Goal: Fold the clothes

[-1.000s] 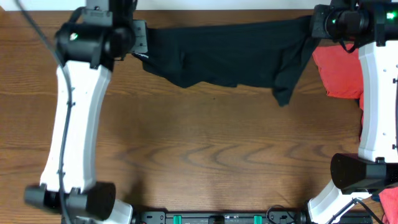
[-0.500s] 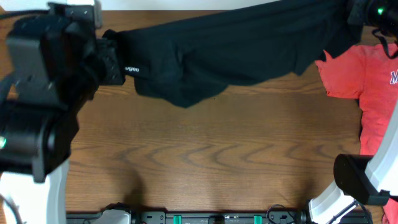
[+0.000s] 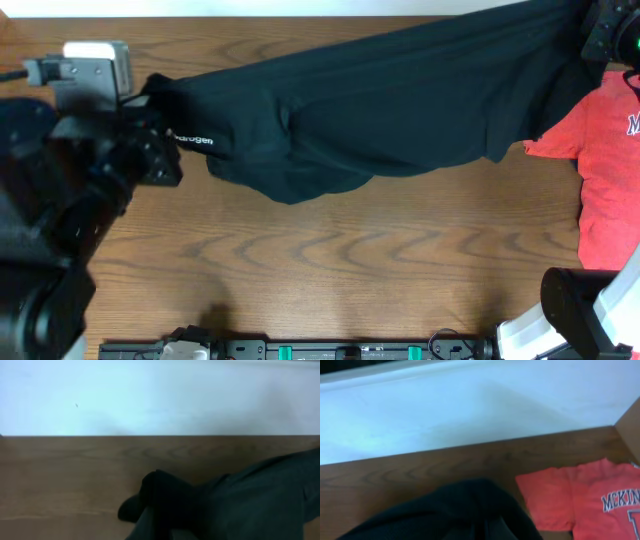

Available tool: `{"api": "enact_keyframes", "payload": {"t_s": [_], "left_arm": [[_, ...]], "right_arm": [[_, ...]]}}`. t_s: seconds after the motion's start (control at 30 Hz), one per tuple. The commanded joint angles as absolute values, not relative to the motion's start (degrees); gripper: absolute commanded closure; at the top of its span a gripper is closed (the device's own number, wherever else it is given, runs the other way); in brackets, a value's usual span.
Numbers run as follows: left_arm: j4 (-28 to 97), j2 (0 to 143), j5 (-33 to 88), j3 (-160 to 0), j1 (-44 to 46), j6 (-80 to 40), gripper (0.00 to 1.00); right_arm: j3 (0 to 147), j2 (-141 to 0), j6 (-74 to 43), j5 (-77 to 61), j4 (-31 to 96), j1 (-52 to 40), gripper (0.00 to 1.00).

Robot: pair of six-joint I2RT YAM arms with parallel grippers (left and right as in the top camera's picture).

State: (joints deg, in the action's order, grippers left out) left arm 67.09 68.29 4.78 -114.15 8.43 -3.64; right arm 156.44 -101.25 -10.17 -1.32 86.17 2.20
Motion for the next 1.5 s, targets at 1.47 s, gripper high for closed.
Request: {"api": "enact_keyframes", "payload": {"t_s": [1.47], "left_arm": [[84.6, 62.08, -6.33, -112.99, 17.12, -8.69, 0.94]], "right_arm": [[144.44, -89.23, -23.05, 12.49, 97.17, -2.68, 0.99]]}}
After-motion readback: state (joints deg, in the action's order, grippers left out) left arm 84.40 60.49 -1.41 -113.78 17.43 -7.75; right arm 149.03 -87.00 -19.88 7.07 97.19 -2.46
